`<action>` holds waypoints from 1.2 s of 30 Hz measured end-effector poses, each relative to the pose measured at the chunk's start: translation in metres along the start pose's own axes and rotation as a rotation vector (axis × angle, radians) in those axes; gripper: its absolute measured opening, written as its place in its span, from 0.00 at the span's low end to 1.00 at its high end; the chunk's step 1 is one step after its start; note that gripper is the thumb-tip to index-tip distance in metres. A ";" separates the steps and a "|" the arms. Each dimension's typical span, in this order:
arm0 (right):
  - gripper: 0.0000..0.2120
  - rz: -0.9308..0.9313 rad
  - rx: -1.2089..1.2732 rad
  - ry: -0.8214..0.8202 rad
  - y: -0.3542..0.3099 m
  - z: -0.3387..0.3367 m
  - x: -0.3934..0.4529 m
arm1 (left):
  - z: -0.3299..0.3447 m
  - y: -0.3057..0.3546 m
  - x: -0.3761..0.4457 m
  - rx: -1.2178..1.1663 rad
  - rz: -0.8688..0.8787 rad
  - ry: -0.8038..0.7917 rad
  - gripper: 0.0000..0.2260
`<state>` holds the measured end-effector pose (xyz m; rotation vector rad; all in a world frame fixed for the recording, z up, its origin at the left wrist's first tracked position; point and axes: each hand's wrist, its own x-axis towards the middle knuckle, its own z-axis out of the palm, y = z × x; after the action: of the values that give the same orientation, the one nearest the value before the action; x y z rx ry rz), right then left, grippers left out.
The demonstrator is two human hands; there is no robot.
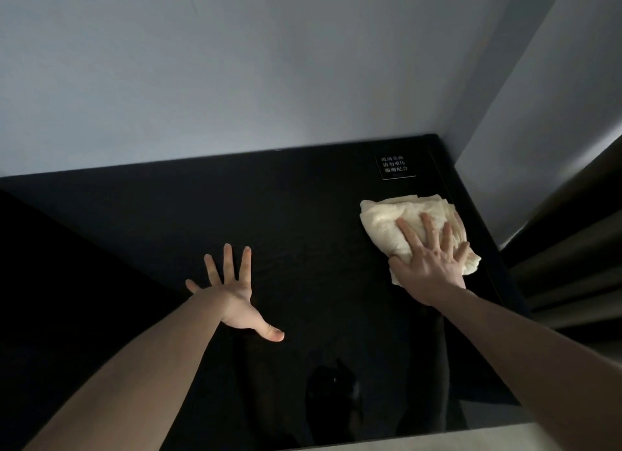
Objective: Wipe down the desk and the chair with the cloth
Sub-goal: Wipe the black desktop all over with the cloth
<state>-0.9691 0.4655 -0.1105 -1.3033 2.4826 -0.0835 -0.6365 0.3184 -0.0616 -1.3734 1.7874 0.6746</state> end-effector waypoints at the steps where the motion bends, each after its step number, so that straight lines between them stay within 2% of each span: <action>1: 0.38 0.029 0.001 0.009 -0.003 0.001 0.002 | 0.002 -0.001 0.001 -0.001 0.011 0.014 0.81; 6: 0.38 0.149 0.003 0.018 -0.023 0.004 -0.008 | 0.014 -0.015 0.004 -0.032 0.109 0.109 0.80; 9: 0.37 0.233 -0.001 0.038 -0.042 0.010 -0.022 | 0.033 -0.026 0.004 -0.088 0.196 0.244 0.77; 11: 0.37 0.271 -0.010 0.045 -0.059 0.018 -0.032 | 0.054 -0.038 -0.001 -0.129 0.302 0.401 0.69; 14: 0.37 0.312 -0.015 0.041 -0.091 0.031 -0.047 | 0.084 -0.069 -0.014 -0.224 0.513 0.569 0.50; 17: 0.38 0.322 -0.004 0.045 -0.134 0.044 -0.062 | 0.103 -0.127 -0.020 -0.281 0.574 0.706 0.36; 20: 0.38 0.303 -0.006 0.050 -0.186 0.056 -0.074 | 0.108 -0.209 -0.014 -0.297 0.448 0.857 0.31; 23: 0.38 0.227 -0.008 0.047 -0.245 0.069 -0.084 | 0.106 -0.305 -0.009 -0.324 0.220 0.946 0.29; 29: 0.38 0.109 -0.036 0.026 -0.372 0.103 -0.097 | 0.121 -0.484 -0.011 -0.387 -0.241 0.889 0.34; 32: 0.38 0.016 -0.038 0.022 -0.448 0.126 -0.111 | 0.137 -0.534 -0.014 -0.512 -0.399 0.827 0.43; 36: 0.39 -0.076 -0.023 -0.011 -0.543 0.152 -0.133 | 0.152 -0.542 -0.008 -0.536 -0.392 0.856 0.45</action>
<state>-0.4225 0.2742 -0.1077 -1.4038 2.4316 -0.0661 -0.0770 0.2913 -0.1178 -2.5826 1.9063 0.3700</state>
